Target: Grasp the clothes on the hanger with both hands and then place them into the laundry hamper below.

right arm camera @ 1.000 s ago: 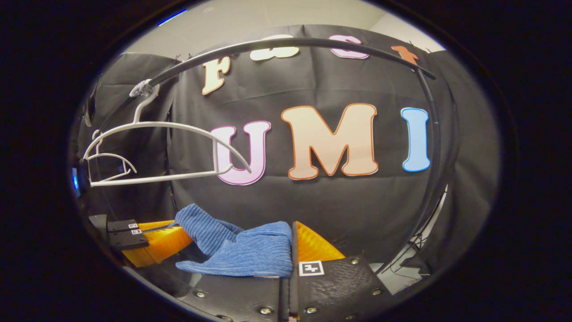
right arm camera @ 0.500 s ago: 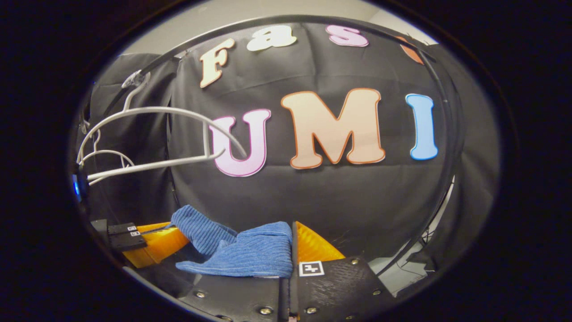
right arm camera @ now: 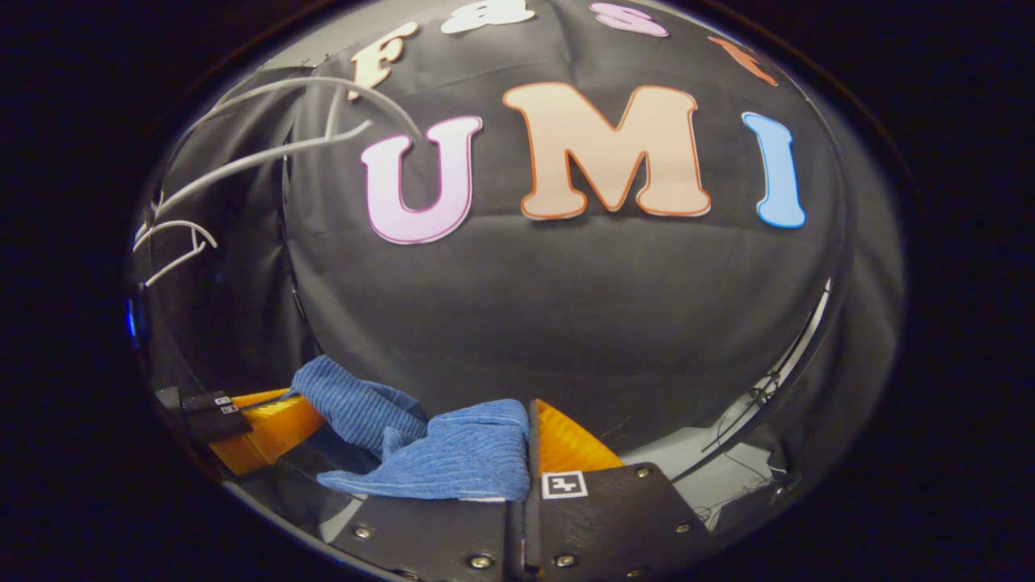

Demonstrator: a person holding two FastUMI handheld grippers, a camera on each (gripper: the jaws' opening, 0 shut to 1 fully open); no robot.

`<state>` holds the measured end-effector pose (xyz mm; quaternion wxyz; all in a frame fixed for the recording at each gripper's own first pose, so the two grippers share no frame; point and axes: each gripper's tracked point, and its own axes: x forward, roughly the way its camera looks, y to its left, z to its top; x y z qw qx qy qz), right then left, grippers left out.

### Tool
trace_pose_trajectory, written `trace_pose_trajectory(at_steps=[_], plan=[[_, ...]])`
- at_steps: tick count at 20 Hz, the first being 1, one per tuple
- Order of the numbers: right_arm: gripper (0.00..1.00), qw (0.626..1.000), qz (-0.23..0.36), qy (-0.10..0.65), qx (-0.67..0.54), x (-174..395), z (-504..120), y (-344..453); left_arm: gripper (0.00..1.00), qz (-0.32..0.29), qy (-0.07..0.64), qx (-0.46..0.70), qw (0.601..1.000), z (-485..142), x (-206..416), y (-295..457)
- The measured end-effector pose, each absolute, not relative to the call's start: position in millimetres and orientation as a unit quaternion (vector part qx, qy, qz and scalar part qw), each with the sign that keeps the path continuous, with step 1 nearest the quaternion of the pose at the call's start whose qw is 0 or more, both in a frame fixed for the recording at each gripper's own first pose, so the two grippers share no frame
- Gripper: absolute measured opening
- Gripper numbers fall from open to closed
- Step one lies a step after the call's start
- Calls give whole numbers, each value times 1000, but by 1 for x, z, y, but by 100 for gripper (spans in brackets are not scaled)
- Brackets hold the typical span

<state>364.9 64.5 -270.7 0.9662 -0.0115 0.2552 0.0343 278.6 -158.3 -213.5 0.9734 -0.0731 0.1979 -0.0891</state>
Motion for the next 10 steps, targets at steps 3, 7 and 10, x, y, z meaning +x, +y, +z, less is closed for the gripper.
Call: trace_pose_trajectory(at_steps=[3, 7, 10], plan=[[8, 956, 47, 288, -12, 364, -305, 68, 2, -92, 231, -72, 966, -247, 279, -165], [8, 930, 88, 356, -12, 349, -366, 83, 2, -80, 285, -49, 954, -299, 276, -166], [8, 914, 94, 393, -38, 339, -407, 86, 3, -75, 348, -33, 934, -346, 263, -162]])
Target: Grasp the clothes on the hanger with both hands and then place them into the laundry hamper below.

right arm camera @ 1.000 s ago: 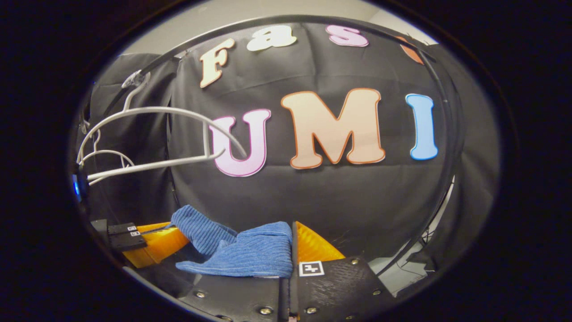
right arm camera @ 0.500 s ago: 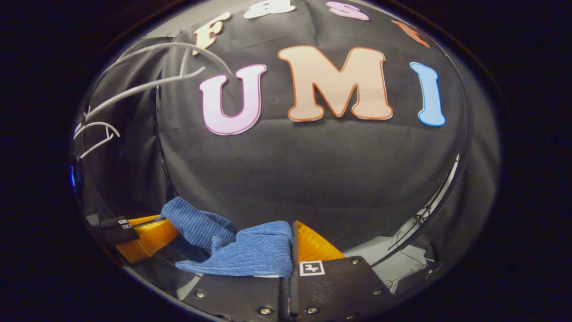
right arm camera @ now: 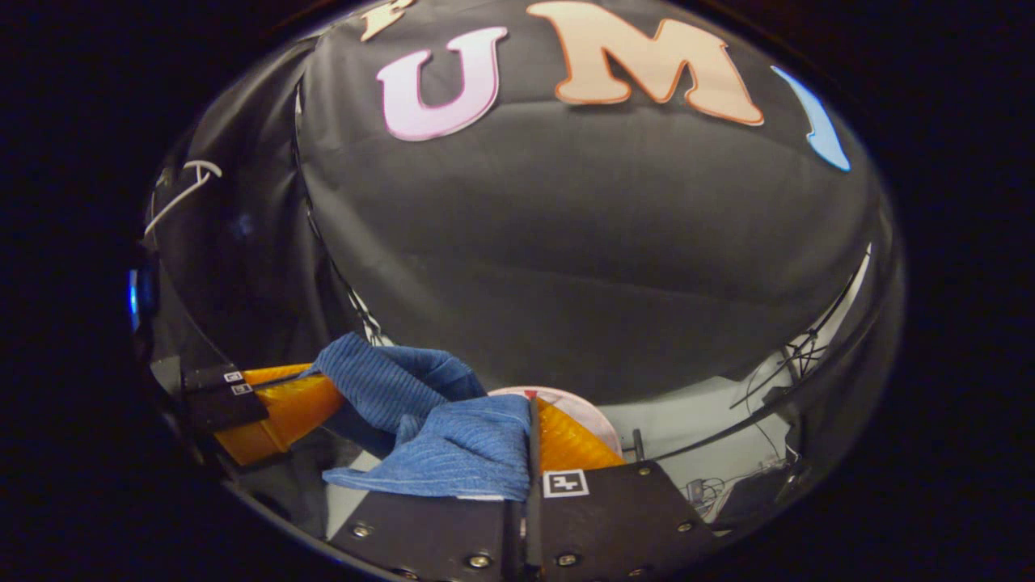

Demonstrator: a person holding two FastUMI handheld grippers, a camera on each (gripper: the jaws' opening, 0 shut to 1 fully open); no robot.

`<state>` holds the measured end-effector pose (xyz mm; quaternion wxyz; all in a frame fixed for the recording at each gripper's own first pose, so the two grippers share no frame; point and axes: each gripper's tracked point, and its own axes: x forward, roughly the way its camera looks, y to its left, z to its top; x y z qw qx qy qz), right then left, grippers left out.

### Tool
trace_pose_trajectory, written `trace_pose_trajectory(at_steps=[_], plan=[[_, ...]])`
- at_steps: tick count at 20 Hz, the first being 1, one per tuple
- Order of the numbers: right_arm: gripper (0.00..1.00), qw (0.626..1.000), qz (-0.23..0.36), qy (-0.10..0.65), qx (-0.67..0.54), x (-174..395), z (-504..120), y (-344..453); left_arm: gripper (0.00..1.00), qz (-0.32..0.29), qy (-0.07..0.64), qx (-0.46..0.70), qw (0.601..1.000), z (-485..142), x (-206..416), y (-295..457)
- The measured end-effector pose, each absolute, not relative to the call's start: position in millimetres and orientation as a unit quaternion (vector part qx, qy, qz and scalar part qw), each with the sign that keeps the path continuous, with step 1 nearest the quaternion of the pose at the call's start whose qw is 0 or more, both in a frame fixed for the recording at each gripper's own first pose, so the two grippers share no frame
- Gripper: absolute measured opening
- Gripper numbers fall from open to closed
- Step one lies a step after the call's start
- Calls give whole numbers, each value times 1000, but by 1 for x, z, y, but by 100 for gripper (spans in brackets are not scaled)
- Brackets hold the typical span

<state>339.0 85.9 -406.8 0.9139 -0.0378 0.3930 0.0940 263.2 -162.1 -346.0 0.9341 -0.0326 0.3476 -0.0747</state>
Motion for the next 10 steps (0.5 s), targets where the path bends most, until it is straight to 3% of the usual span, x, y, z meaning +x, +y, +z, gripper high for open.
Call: trace_pose_trajectory(at_steps=[4, 10], plan=[[8, 888, 92, 446, -59, 321, -452, 80, 3, -52, 438, -22, 897, -409, 242, -143], [8, 858, 89, 502, -54, 306, -501, 77, 4, -36, 505, -18, 862, -444, 222, -140]])
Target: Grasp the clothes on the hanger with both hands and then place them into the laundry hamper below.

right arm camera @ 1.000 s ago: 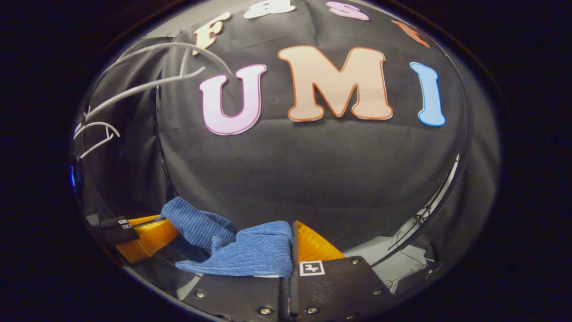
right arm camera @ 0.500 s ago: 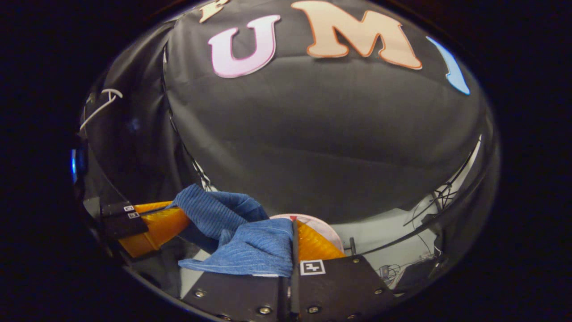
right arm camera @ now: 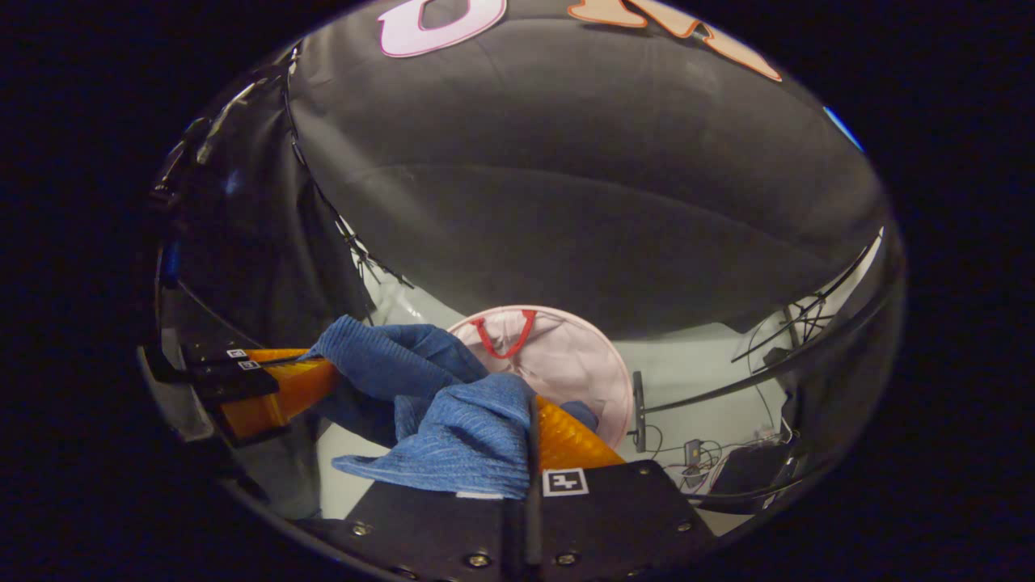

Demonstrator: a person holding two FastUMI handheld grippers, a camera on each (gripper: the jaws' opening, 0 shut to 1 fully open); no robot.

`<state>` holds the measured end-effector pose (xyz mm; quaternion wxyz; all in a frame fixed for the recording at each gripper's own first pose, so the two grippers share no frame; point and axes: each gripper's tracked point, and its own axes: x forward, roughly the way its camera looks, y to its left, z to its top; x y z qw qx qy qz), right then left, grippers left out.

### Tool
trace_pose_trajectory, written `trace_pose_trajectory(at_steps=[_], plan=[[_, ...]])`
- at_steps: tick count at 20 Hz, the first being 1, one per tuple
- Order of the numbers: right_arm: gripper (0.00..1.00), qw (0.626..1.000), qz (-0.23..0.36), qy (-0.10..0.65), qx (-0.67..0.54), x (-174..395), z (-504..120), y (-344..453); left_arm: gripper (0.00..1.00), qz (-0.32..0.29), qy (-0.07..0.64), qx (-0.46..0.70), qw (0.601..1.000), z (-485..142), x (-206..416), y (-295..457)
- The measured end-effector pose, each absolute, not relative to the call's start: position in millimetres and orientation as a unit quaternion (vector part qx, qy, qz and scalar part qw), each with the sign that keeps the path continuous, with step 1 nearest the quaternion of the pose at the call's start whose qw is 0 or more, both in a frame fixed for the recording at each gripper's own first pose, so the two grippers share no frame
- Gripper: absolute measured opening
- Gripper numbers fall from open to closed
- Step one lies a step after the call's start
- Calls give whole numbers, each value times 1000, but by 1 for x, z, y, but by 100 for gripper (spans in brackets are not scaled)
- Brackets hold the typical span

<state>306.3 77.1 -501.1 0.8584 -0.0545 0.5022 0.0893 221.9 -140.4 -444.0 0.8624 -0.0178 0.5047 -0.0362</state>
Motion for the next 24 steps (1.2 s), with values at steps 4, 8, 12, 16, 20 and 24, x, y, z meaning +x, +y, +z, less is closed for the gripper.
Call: trace_pose_trajectory(at_steps=[4, 8, 12, 16, 20, 24], plan=[[8, 847, 86, 523, -43, 308, -519, 71, 5, -30, 519, -11, 854, -449, 217, -132], [5, 845, 77, 528, -19, 314, -521, 59, 7, -45, 514, 4, 856, -448, 221, -134], [6, 853, 60, 518, 1, 316, -505, 56, 13, -67, 485, 15, 872, -433, 235, -140], [6, 862, 39, 506, 6, 306, -493, 53, 57, -84, 480, 3, 873, -420, 231, -148], [28, 875, 15, 483, -2, 285, -465, 56, 89, -86, 444, 32, 891, -407, 233, -130], [65, 886, -1, 464, 13, 257, -447, 75, 100, -111, 420, 28, 900, -391, 213, -138]])
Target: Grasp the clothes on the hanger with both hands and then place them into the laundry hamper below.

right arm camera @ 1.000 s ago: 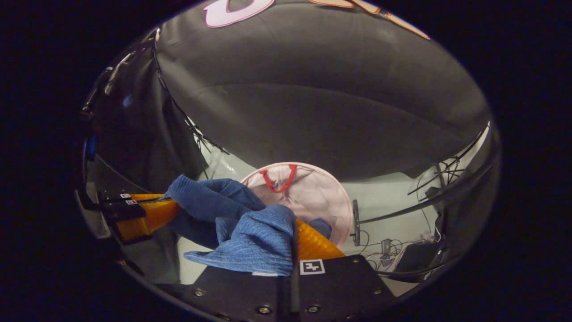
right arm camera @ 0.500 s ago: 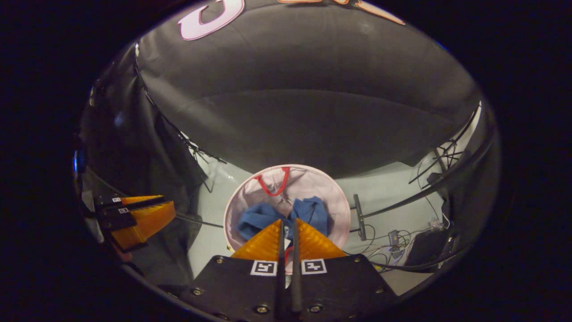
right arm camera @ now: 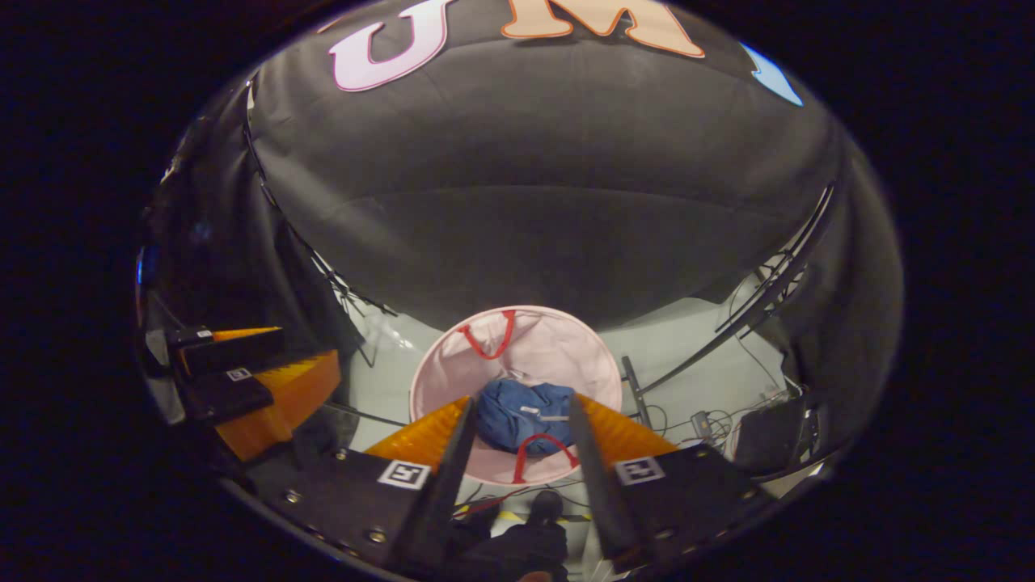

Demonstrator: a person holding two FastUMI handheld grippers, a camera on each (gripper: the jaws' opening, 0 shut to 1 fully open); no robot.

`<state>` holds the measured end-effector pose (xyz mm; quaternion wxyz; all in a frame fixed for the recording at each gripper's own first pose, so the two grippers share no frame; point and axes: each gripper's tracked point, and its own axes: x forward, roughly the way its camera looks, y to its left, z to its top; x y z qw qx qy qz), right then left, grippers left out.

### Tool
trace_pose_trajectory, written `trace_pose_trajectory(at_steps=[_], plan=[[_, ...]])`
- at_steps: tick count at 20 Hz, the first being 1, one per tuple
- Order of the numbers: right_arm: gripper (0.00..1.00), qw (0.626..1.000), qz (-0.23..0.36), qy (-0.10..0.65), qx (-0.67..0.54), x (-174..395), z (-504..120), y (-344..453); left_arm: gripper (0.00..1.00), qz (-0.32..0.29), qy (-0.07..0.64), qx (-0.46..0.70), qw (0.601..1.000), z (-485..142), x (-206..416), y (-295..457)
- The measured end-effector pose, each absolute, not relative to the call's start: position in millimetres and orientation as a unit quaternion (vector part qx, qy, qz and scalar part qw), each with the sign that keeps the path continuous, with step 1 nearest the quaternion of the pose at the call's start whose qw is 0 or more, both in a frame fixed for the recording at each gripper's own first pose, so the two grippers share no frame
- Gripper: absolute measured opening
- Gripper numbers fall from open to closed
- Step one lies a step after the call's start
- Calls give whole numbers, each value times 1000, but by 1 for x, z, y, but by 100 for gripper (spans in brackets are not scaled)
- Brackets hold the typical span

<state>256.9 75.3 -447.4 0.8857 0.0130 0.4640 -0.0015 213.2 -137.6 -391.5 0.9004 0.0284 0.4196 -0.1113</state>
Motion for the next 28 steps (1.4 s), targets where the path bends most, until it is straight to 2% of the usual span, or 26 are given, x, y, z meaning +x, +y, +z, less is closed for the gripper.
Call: trace_pose_trajectory(at_steps=[2, 3, 4, 6, 9, 18, 28], plan=[[94, 893, -29, 448, 25, 243, -430, 75, 99, -116, 414, 19, 902, -386, 202, -138], [87, 896, -38, 442, 24, 237, -422, 75, 99, -115, 415, 16, 902, -383, 197, -135], [88, 898, -42, 438, 20, 232, -414, 74, 99, -114, 420, 13, 900, -378, 189, -133], [100, 903, -39, 428, 8, 217, -395, 80, 99, -110, 419, 15, 901, -363, 176, -132], [99, 910, -33, 414, 12, 195, -380, 74, 98, -109, 394, 21, 913, -339, 163, -135], [99, 914, 3, 406, 14, 107, -349, 42, 99, -79, 388, 11, 918, -304, 89, -138], [100, 944, 18, 330, 24, 75, -271, 34, 98, -45, 301, 22, 952, -246, 66, -120]])
